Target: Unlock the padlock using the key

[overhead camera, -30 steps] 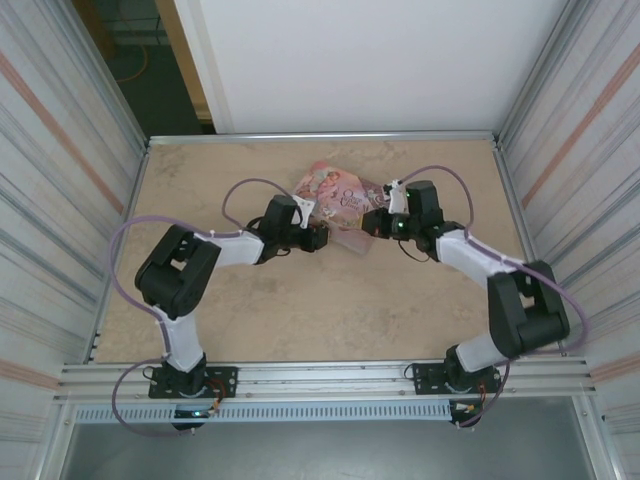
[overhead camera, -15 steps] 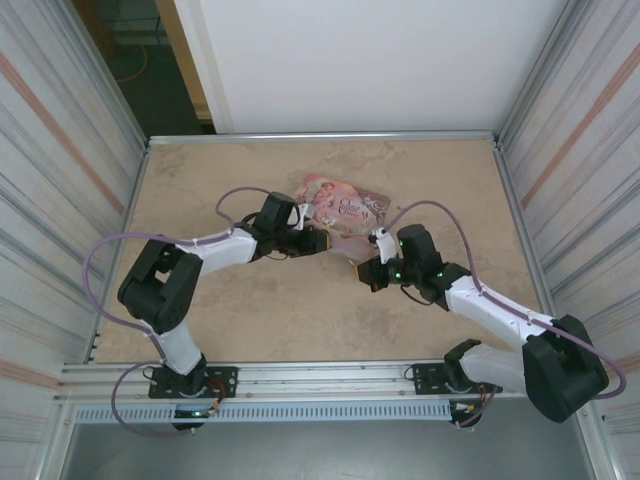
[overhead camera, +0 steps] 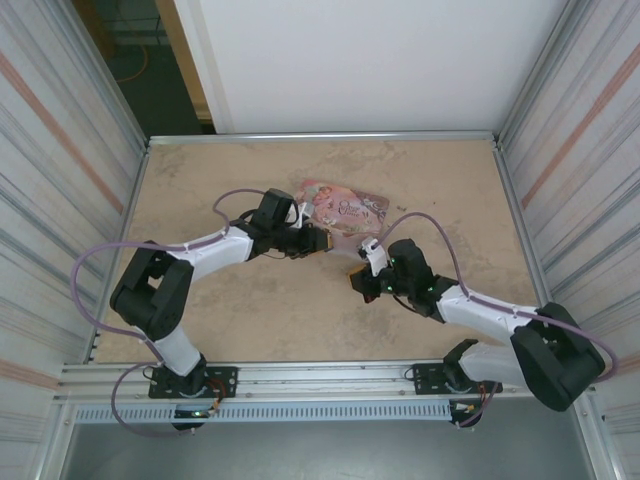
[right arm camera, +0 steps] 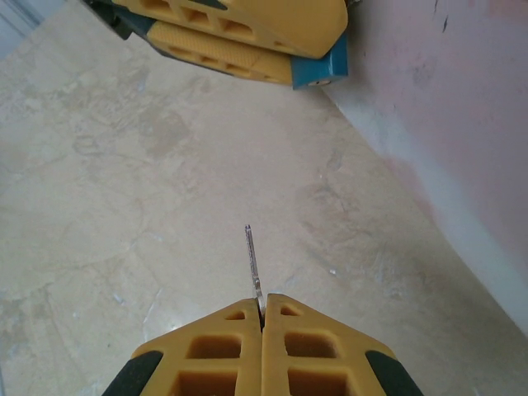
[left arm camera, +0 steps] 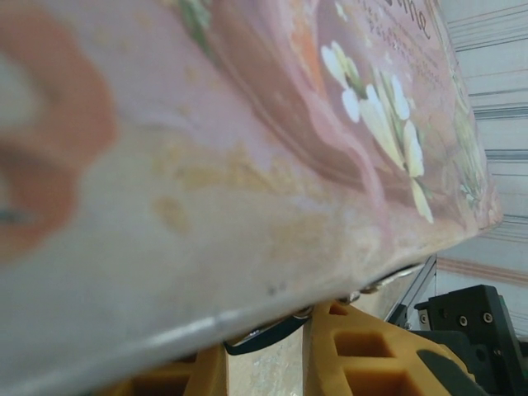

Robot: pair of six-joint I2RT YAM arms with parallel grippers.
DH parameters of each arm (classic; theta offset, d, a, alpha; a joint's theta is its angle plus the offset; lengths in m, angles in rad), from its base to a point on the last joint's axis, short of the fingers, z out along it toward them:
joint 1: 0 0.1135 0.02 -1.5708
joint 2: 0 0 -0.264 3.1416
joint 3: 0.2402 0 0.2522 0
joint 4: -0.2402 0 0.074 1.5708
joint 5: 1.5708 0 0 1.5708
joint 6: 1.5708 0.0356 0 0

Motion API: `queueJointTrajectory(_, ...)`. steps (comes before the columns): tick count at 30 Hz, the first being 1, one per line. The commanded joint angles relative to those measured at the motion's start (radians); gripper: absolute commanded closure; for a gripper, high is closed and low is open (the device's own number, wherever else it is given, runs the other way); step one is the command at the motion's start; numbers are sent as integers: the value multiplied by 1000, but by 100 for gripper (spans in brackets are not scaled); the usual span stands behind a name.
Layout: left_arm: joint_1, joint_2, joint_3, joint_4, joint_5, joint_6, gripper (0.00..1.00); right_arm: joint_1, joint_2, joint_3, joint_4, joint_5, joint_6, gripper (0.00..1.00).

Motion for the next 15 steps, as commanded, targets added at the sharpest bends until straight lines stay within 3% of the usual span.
queueJointTrajectory(1,-3,-52,9,25,64,-40,79,10,52,1,102,0,-27,100)
queueJointTrajectory(8,-2,-56,3,16,57,-31,79,4,160,55,147,-17,-37,100)
queueJointTrajectory(15,19,-103,-22,-11,6,20,78,-21,159,69,117,-54,-33,100)
